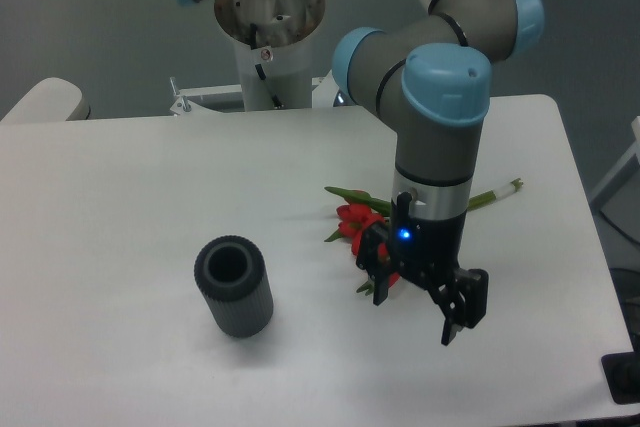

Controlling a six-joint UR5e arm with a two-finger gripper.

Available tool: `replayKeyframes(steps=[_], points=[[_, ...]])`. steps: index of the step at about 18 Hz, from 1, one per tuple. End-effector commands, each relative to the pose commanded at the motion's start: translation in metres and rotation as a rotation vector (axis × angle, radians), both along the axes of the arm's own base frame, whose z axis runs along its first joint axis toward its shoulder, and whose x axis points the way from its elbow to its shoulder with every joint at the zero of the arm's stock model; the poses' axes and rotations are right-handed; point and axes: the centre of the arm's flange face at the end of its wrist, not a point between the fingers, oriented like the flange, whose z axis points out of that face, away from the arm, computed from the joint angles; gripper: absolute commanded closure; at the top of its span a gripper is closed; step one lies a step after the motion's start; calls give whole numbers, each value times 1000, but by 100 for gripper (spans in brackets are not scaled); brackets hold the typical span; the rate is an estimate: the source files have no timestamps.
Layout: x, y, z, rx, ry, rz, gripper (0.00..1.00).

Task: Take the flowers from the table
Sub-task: 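Raise the gripper and move it toward the tulip stems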

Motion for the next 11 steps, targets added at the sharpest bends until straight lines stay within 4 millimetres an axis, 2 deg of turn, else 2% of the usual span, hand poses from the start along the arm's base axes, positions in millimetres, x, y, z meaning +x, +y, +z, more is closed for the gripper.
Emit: replayKeyframes(steps=[4, 6, 8, 9, 11], points=[[-6, -28, -4, -71, 32, 27, 0], [-5, -46, -16, -105, 36, -23, 0], [-14, -69, -33, -142, 33, -63, 0], [-14, -79, -35, -152, 36, -76, 0], [-13, -90, -46, -188, 32, -87, 0]])
